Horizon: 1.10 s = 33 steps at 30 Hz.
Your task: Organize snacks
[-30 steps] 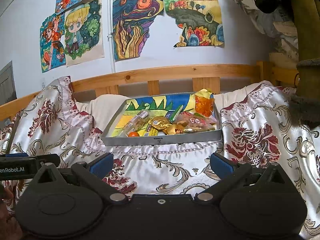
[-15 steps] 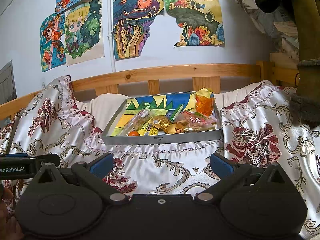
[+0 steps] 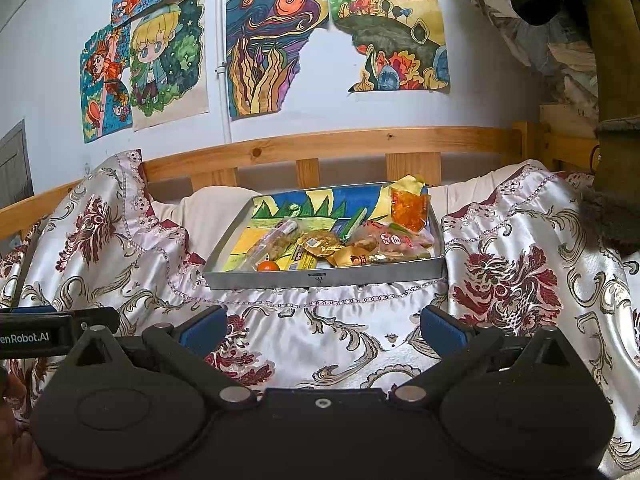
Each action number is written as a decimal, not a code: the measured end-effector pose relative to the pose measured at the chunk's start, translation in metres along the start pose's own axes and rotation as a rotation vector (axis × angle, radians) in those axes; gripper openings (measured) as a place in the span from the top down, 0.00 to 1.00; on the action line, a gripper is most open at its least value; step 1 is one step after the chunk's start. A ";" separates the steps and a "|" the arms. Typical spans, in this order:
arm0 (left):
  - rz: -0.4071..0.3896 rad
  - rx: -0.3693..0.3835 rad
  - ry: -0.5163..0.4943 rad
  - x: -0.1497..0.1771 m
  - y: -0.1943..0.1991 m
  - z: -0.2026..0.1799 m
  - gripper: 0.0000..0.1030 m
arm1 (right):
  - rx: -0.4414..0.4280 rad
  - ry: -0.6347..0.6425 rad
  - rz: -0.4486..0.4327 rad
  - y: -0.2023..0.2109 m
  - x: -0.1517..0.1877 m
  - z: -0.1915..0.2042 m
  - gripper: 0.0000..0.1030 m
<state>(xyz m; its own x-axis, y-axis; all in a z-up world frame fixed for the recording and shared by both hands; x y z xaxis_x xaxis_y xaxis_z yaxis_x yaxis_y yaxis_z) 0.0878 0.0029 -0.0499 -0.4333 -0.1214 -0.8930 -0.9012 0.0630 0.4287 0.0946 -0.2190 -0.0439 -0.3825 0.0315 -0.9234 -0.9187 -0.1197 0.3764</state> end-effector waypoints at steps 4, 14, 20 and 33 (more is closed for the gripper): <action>-0.001 0.000 0.006 0.001 0.000 0.000 0.00 | 0.000 0.000 0.000 0.000 0.000 0.000 0.01; 0.013 -0.016 0.020 0.002 0.000 0.002 0.00 | 0.000 0.001 0.001 0.000 0.000 0.001 0.01; 0.030 -0.051 0.023 0.002 0.000 0.005 0.00 | -0.001 0.004 0.003 -0.001 0.002 0.002 0.01; 0.036 -0.062 0.043 0.003 0.000 0.010 0.00 | -0.002 0.009 0.006 -0.001 0.005 0.003 0.01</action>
<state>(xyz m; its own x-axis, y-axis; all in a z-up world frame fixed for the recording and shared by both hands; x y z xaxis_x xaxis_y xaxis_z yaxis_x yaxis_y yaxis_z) 0.0863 0.0127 -0.0542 -0.4644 -0.1627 -0.8706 -0.8828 0.0066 0.4697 0.0931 -0.2161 -0.0481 -0.3872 0.0223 -0.9217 -0.9161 -0.1222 0.3819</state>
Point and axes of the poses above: each gripper's, at about its wrist camera, not at the fingertips, and y roughly against the way its jaws point, z to its left, x to its underside, the point moved 8 cm from there along -y, roughly the way its jaws point, and after that the axes turned 6 degrees about x, right-handed, at the moved point
